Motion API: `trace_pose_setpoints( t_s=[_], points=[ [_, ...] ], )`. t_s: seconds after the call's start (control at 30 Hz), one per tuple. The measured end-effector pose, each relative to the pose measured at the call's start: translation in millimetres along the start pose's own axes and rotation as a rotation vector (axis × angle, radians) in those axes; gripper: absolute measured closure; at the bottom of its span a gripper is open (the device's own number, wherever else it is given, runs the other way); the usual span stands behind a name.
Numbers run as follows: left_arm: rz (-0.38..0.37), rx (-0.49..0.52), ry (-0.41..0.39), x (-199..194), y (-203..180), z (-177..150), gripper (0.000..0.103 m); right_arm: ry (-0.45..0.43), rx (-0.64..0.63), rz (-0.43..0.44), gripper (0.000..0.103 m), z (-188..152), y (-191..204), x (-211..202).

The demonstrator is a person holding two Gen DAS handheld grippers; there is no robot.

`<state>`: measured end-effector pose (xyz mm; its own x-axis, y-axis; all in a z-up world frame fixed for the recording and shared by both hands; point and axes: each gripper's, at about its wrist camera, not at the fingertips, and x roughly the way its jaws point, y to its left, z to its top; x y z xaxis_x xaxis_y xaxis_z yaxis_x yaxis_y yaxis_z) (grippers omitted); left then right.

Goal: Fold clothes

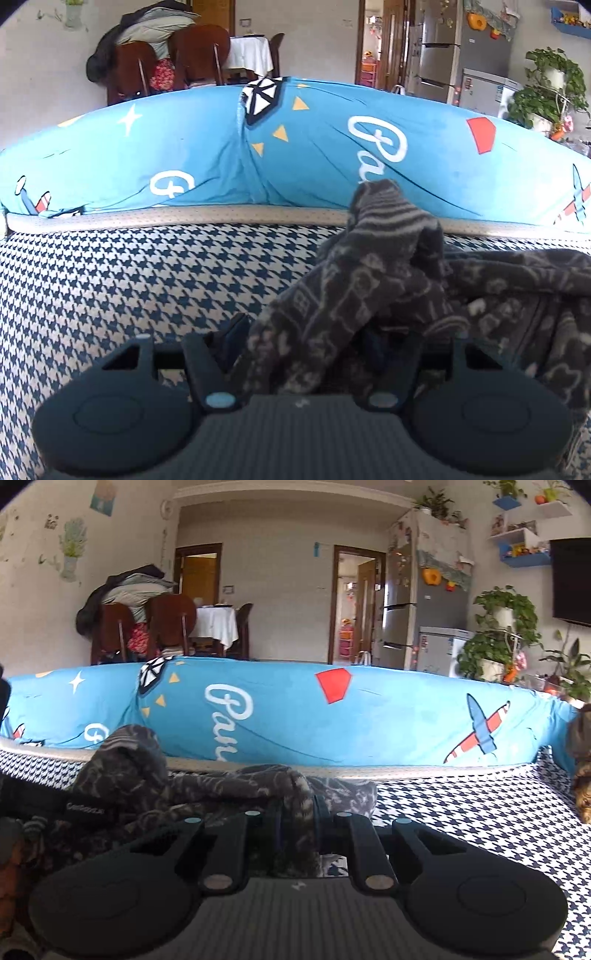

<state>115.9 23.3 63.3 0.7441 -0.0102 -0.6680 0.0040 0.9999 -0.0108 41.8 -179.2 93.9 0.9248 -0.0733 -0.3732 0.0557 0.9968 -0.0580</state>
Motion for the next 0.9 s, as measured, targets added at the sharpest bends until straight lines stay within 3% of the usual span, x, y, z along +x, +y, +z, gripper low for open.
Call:
trace_pose_setpoints(
  t_s=[0.57, 0.73, 0.9],
  points=[
    [0.185, -0.121, -0.054, -14, 39, 13, 0.041, -0.042, 0.060, -0.084, 0.090, 5, -25, -17],
    [0.233, -0.133, -0.064, -25, 51, 7, 0.040, 0.000, 0.088, -0.073, 0.090, 1, -35, -23],
    [0.260, -0.154, -0.023, -35, 65, -11, 0.037, 0.122, 0.134, -0.035, 0.090, -13, -46, -22]
  ],
)
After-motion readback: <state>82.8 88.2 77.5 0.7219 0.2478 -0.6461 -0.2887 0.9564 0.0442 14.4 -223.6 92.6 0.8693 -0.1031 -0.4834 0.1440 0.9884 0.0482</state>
